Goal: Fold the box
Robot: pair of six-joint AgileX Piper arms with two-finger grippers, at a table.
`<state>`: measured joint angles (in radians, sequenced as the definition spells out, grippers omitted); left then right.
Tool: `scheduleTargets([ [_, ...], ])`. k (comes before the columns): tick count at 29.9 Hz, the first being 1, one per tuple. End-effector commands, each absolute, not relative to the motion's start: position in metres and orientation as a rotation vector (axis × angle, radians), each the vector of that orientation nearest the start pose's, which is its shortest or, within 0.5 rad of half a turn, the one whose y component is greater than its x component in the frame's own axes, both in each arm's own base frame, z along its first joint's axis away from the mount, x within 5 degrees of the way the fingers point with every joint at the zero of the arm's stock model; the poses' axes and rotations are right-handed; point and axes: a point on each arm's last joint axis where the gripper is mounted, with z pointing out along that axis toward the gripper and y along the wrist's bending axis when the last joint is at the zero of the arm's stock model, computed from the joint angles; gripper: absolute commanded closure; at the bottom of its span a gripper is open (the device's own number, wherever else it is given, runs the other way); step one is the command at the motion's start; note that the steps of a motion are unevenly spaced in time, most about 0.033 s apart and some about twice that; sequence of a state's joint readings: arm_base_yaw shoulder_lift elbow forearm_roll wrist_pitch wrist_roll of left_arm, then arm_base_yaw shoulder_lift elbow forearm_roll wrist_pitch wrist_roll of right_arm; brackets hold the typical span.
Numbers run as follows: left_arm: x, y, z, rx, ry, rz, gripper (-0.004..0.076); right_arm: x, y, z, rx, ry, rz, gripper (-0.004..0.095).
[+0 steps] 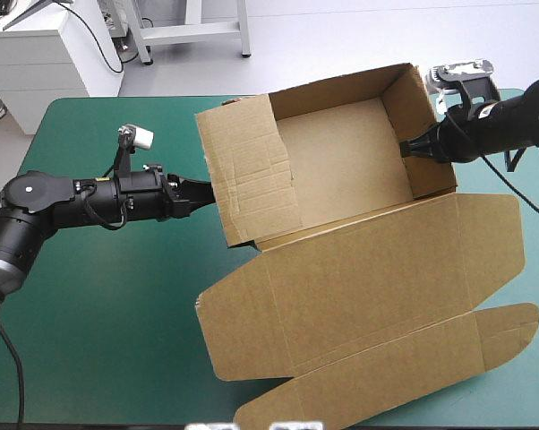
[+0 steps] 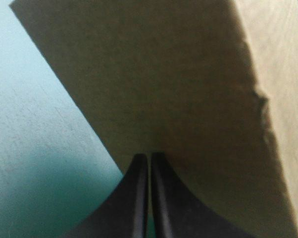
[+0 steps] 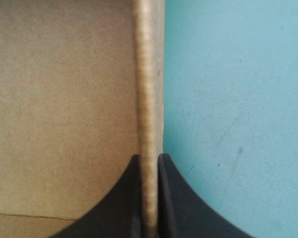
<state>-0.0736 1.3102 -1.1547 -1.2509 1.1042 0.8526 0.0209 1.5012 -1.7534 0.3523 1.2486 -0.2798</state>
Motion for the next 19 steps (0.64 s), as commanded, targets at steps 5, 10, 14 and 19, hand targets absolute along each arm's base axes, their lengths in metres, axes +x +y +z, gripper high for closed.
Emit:
scheduleTargets([
  [5,0.234,-0.103,0.416,0.577,1.796,-1.411,0.0657,0.291,0.039,0.467,-0.341,2.283,0.395,0.0926],
  [10,0.234,-0.103,0.417,0.570,1.779,-1.424,0.0439,0.290,0.042,0.468,-0.339,2.271,0.434,0.0925],
  [14,0.234,-0.103,0.421,0.547,1.747,-1.458,0.0235,0.291,0.043,0.470,-0.332,2.252,0.454,0.0925],
  [19,0.234,-0.103,0.425,0.534,1.725,-1.468,0.0172,0.291,0.050,0.469,-0.342,2.254,0.435,0.0922],
])
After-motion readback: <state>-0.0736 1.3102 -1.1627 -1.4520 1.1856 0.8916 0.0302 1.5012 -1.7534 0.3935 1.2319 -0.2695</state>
